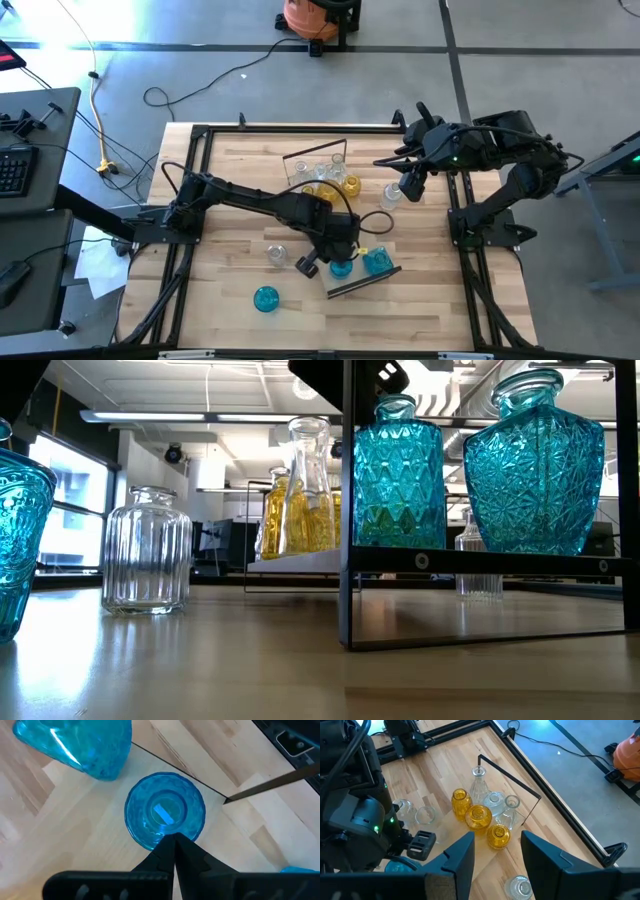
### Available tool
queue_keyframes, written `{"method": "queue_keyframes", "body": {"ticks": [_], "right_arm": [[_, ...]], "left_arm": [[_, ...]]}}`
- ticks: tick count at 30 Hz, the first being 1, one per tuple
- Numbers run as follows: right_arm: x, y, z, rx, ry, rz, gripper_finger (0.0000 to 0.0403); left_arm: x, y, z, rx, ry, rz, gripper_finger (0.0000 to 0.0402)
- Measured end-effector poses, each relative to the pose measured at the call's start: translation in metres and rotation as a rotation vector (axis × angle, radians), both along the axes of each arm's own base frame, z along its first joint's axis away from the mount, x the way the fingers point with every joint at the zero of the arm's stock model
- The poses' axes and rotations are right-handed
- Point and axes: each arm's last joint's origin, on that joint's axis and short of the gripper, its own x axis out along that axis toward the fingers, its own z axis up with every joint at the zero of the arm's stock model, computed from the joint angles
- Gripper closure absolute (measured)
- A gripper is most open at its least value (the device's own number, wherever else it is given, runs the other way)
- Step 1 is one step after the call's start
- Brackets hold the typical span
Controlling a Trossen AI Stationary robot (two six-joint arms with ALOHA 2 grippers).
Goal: Sort vases onto shelf
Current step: Put the blue crystal vase on the shelf aligned with the other blue crystal vase
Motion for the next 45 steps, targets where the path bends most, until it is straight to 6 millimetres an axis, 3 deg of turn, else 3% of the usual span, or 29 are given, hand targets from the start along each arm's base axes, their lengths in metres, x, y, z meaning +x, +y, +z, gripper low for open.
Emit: {"method": "queue_keyframes", "body": {"ticks": [34,45], "right_arm": [[0.001,0.0002,0.0009,0.007,-0.017,-0.004,0.0258],[0.0011,0.0002,0.0009,0.007,-0.017,-0.004,0.0258]], "left_arm": [[0.0077,-0.006,0.0048,-0.045,-0.107,-0.07,0.0401],[-0.0016,-0.0025,-0.0004,0.03,0.005,-0.003,0.0401]]}}
